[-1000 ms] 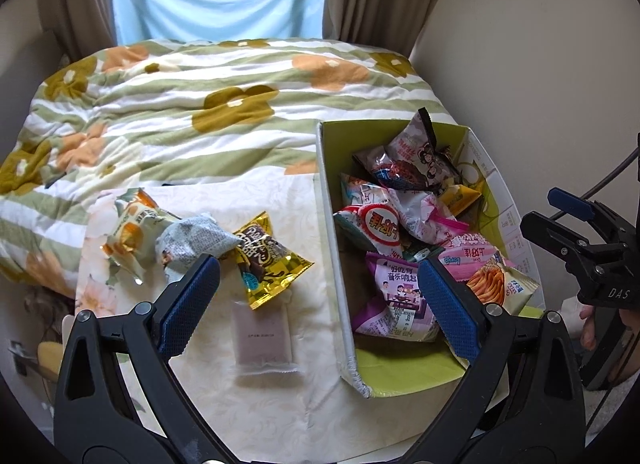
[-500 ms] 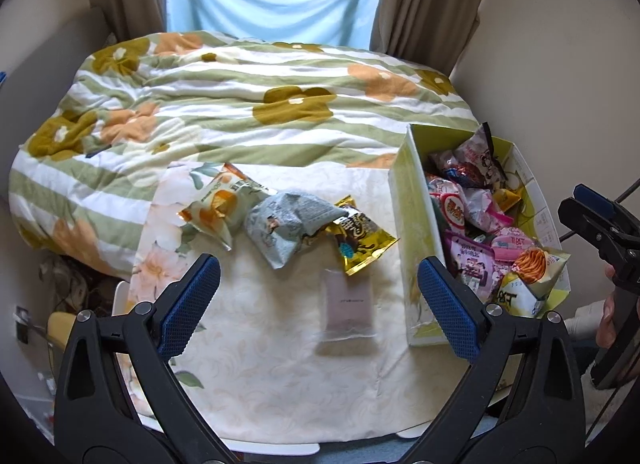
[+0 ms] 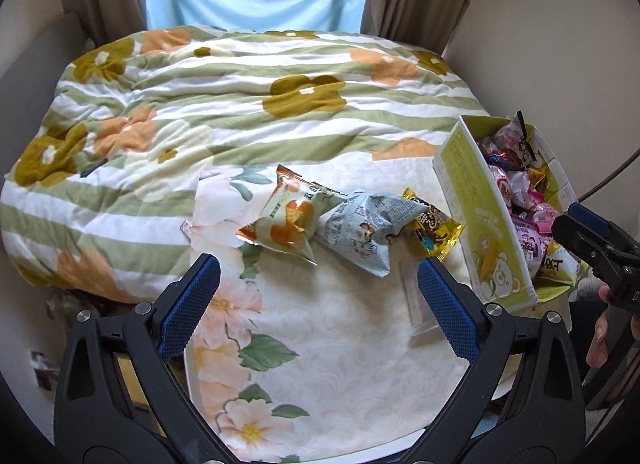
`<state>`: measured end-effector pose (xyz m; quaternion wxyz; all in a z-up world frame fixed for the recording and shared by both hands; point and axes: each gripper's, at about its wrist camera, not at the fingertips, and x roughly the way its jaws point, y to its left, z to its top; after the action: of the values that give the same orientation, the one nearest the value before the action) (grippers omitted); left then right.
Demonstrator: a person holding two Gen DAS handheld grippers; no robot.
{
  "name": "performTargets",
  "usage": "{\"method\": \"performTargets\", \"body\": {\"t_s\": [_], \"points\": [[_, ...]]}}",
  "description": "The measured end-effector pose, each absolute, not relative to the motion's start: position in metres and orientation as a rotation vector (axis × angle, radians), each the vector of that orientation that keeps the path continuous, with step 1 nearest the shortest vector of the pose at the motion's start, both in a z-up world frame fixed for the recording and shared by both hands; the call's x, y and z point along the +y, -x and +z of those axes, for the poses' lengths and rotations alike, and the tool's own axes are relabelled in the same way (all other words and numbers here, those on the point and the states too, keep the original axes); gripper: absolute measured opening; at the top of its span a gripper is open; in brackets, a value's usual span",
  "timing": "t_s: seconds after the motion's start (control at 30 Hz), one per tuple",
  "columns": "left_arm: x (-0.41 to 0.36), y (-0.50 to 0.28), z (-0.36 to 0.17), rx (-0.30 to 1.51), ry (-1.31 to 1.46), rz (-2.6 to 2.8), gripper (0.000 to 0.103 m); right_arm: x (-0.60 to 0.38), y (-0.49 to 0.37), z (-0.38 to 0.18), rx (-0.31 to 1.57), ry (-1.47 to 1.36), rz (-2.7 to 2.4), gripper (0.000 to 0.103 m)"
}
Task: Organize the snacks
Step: 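Withdraw both tools from the box toward the remaining snacks, then grasp the orange-white cake bag with the left tool while the right tool grasps the grey newsprint bag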
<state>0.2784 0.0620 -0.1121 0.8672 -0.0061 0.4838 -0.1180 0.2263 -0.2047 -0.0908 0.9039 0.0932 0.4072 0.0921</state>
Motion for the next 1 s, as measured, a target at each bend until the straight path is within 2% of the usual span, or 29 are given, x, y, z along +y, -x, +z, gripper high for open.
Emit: {"method": "performTargets", "body": {"t_s": [0.23,0.5,0.73,1.0], "points": [[0.085,-0.331,-0.141,1.045,-0.031,-0.339,0.098,-0.162,-0.247,-0.122,0.885,-0.313,0.084,0.103],[0.078,-0.389,-0.195,1.12,-0.103,-0.429,0.098,-0.138,-0.282,-0.159,0.927,-0.461,-0.033,0.103],[0.06,-0.419,-0.247,1.189,-0.131,-0.481,0.098,-0.127,-0.308,-0.205,0.985,-0.589,-0.12,0.103],[0.045,-0.434,-0.273,1.218,-0.162,-0.517,0.096,-0.114,-0.325,-0.225,1.001,-0.611,-0.144,0.102]]}}
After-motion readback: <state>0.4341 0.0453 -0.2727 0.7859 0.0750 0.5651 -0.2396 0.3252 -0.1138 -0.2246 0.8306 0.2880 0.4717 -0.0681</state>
